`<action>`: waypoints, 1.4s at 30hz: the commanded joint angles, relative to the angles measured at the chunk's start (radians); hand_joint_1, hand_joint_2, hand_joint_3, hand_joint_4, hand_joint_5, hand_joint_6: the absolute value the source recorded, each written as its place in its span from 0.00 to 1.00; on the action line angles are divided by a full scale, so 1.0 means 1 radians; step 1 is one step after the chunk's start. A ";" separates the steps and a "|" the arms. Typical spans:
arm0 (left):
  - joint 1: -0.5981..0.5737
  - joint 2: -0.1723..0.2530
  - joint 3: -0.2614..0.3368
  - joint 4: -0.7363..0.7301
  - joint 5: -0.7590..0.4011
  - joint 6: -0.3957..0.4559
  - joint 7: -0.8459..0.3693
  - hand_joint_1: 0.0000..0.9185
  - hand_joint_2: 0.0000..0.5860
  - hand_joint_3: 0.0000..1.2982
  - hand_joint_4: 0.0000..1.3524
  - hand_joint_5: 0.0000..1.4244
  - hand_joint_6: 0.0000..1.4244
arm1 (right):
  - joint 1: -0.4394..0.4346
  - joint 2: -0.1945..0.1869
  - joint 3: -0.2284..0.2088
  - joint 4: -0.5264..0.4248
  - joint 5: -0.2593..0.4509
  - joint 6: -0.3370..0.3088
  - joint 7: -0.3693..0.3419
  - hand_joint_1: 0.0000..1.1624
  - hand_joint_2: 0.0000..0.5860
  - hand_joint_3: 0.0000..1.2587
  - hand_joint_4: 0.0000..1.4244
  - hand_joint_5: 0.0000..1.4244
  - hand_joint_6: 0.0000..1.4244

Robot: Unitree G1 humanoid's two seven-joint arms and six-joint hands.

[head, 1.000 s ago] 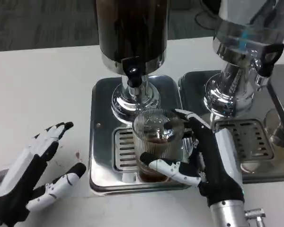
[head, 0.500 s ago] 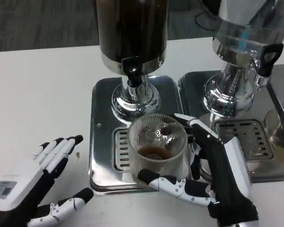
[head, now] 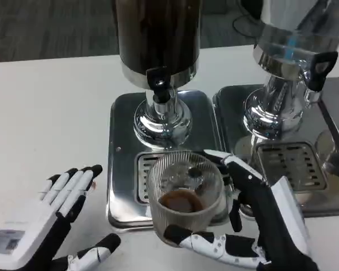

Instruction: Grasp the cup under the faucet to collect the drink, then remove the cup.

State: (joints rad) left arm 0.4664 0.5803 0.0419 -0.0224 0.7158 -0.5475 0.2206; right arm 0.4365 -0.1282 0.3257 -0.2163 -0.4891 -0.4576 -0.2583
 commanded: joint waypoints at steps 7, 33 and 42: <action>0.079 -0.050 0.011 -0.067 0.042 0.064 0.041 0.00 0.33 0.00 0.00 0.00 0.00 | -0.009 0.011 -0.016 -0.033 0.026 -0.036 0.019 0.87 0.19 0.39 0.43 0.63 0.94; 0.095 -0.104 -0.011 -0.114 0.129 0.167 0.127 0.00 0.32 0.00 0.00 0.00 0.00 | -0.019 0.021 -0.043 -0.006 0.039 -0.039 0.024 0.86 0.22 0.39 0.44 0.63 0.93; 0.096 -0.105 -0.021 -0.114 0.121 0.173 0.127 0.00 0.32 0.00 0.00 0.00 0.00 | -0.015 0.028 -0.046 -0.008 0.039 -0.032 0.023 0.86 0.22 0.39 0.44 0.63 0.93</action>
State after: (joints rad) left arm 0.5579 0.4775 0.0252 -0.1302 0.8365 -0.3832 0.3373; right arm 0.4320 -0.1188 0.2823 -0.2101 -0.4727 -0.4582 -0.2257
